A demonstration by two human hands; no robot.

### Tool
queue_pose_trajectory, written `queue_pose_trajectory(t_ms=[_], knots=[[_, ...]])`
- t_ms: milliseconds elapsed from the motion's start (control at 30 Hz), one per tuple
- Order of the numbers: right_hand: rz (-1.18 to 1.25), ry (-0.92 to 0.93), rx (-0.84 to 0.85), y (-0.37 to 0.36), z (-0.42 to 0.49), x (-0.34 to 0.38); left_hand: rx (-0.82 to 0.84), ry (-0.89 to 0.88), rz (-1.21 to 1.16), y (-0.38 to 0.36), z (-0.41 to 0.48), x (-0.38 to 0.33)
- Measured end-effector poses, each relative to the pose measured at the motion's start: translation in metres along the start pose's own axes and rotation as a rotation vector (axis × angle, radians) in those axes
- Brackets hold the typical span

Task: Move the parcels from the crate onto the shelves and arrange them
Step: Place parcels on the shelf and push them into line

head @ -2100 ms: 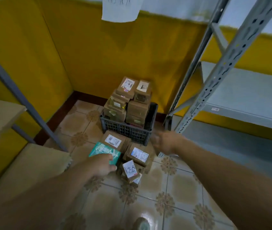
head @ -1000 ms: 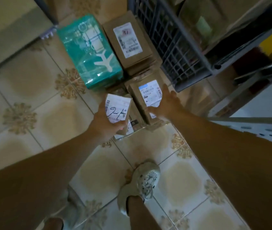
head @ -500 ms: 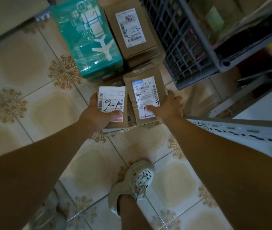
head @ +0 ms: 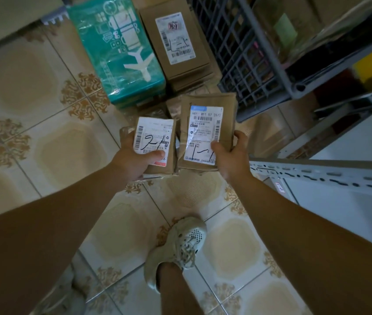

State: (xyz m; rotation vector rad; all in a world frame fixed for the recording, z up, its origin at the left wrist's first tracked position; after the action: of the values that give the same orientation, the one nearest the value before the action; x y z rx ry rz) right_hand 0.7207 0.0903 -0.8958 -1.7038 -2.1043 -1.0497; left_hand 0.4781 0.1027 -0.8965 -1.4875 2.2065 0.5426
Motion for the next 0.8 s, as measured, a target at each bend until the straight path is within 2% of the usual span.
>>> queue_pose_trajectory(t_ms=[167,367,567,700,800], knots=[[0.138,0.055,0.031,0.011,-0.024,0.013,0.044,0.015,-0.106,0.004,-0.022,-0.010],[0.263,0.111,0.128,0.027,-0.093,0.056,0.021,-0.037,-0.241,0.033,-0.103,-0.038],[0.464,0.190,0.149,0.028,-0.205,0.135,0.000,-0.238,-0.257,0.099,-0.220,-0.107],[0.579,0.247,0.066,0.029,-0.306,0.198,0.066,-0.372,-0.158,0.147,-0.316,-0.161],[0.618,0.294,-0.091,0.028,-0.384,0.237,0.114,-0.468,-0.050,0.172,-0.391,-0.199]])
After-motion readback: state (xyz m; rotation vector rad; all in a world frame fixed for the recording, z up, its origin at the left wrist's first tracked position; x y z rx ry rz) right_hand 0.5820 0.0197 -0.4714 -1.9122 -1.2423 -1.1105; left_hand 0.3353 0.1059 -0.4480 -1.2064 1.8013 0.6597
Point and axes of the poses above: each hand's wrist, its own z-axis towards the middle knuckle, its own y-axis out of the back of the hand, x = y × z, the point moved 4 cm from there along z, towards the middle knuckle, and after that the axes turned 9 degrees about x, right-handed, at the moved point
